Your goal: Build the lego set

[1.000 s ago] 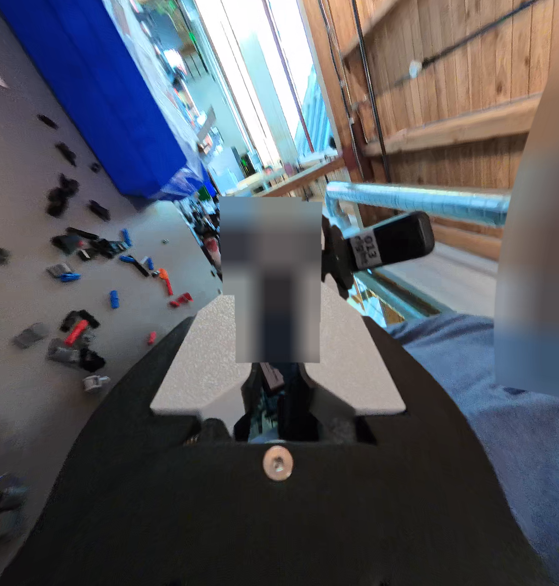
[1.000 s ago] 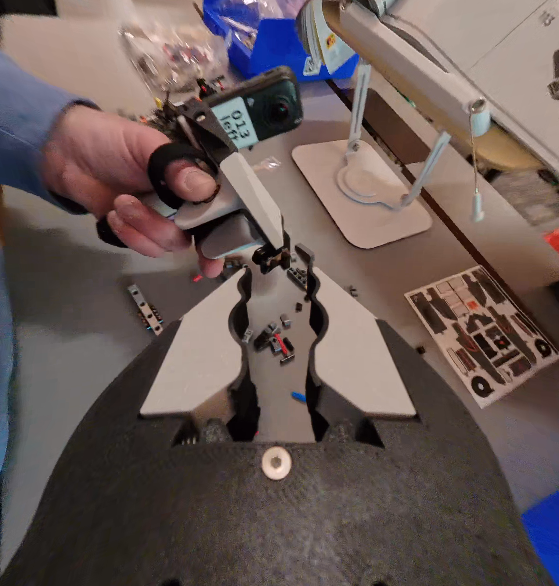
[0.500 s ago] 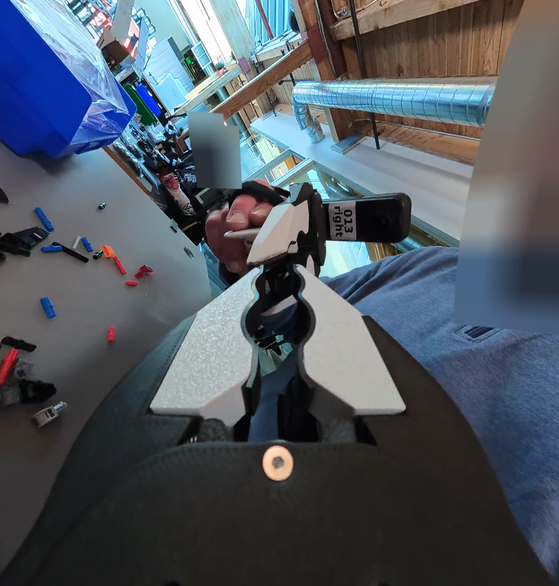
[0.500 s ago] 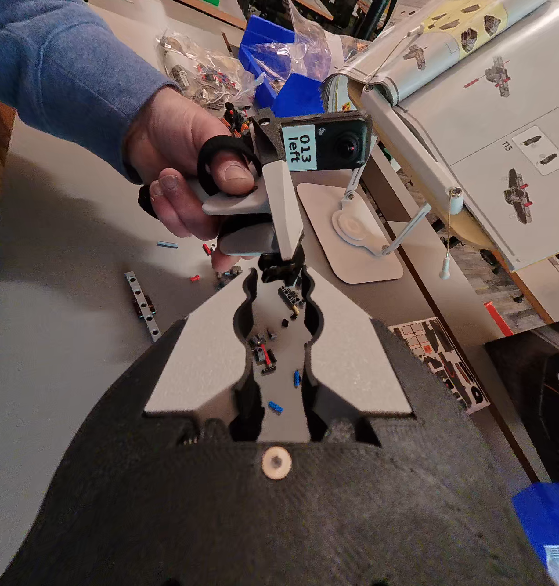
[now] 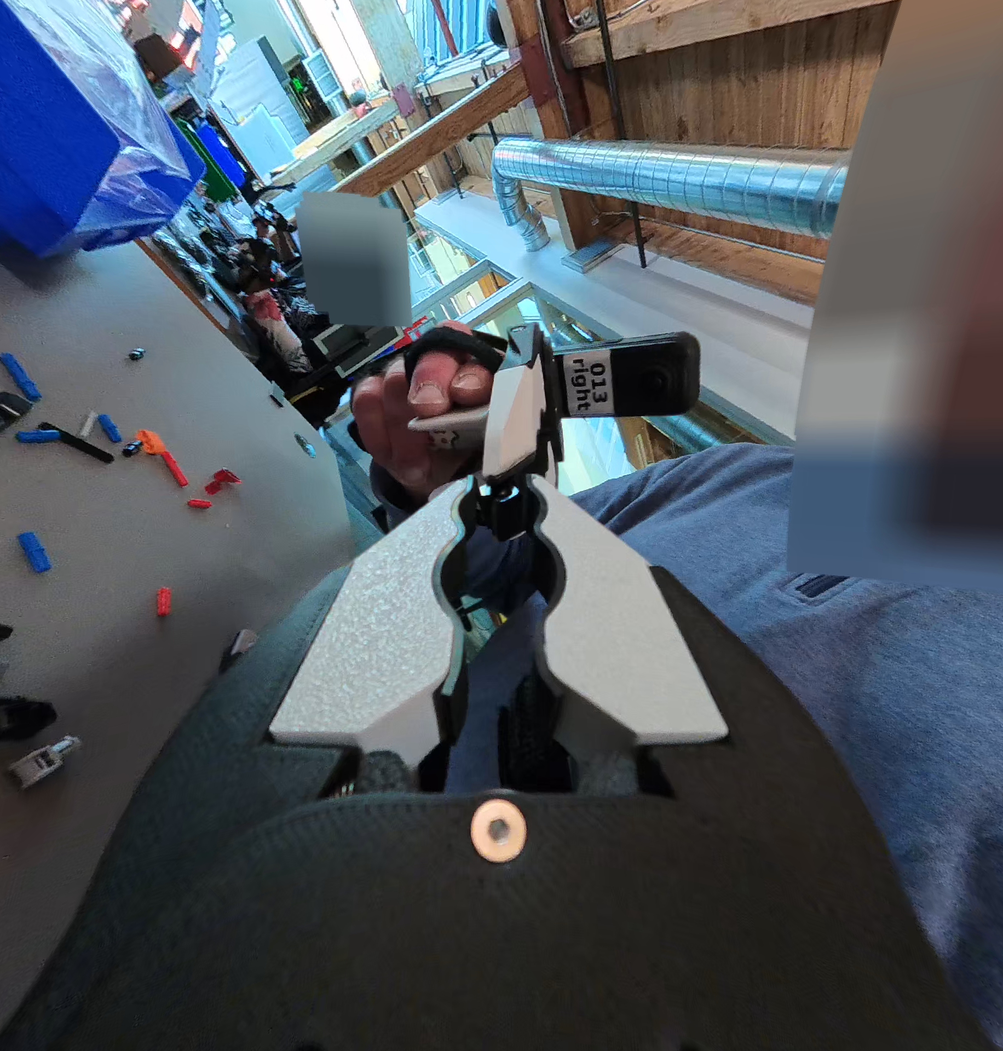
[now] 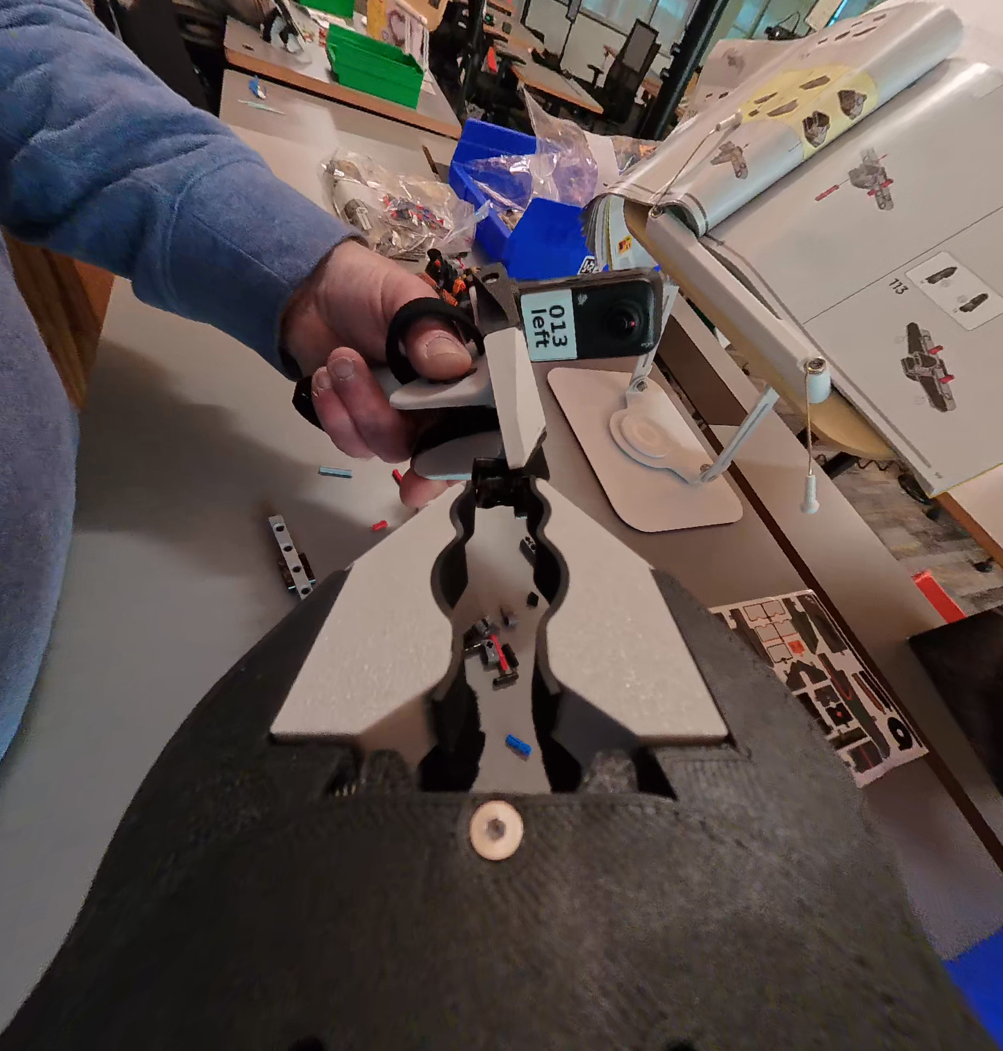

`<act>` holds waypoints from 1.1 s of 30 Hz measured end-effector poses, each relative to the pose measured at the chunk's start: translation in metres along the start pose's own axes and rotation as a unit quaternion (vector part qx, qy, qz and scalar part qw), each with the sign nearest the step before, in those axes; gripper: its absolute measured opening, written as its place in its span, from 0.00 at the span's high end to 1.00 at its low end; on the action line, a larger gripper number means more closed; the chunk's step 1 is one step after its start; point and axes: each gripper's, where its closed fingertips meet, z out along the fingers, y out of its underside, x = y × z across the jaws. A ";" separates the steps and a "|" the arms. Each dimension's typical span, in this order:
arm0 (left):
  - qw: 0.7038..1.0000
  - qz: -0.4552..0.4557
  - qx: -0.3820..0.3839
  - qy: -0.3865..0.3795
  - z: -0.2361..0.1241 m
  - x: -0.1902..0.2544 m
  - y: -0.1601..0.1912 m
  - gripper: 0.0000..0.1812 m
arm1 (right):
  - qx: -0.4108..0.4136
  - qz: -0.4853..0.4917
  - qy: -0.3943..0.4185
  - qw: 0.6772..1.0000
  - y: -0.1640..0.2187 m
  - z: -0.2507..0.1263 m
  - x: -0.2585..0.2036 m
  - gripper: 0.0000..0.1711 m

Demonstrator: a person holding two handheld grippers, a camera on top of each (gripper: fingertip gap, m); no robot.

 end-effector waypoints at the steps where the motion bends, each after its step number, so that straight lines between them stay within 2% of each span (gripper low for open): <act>1: 1.000 -0.001 -0.002 0.001 0.000 0.000 0.001 0.93 | -0.003 0.004 -0.005 1.000 0.001 0.000 -0.001 0.91; 5: 1.000 -0.003 0.006 -0.004 0.001 -0.001 -0.001 0.93 | -0.009 0.010 0.005 1.000 0.002 -0.001 0.002 0.92; 13: 0.996 0.040 0.048 -0.063 -0.012 0.003 -0.015 0.87 | -0.048 -0.053 0.084 0.994 0.000 0.001 0.017 0.92; 19: 0.988 0.100 0.073 -0.097 -0.019 0.015 -0.026 0.84 | -0.063 -0.154 0.173 0.971 -0.012 -0.003 0.029 0.92; 24: 0.983 0.133 0.070 -0.105 -0.011 0.028 -0.033 0.82 | -0.061 -0.174 0.197 0.963 -0.017 -0.005 0.032 0.92; 29: 0.981 0.136 0.043 -0.131 -0.002 0.020 -0.025 0.82 | -0.056 -0.180 0.211 0.959 -0.023 -0.009 0.031 0.92; 33: 0.983 0.131 0.034 -0.125 0.005 0.019 -0.020 0.86 | -0.054 -0.186 0.215 0.957 -0.024 -0.010 0.029 0.92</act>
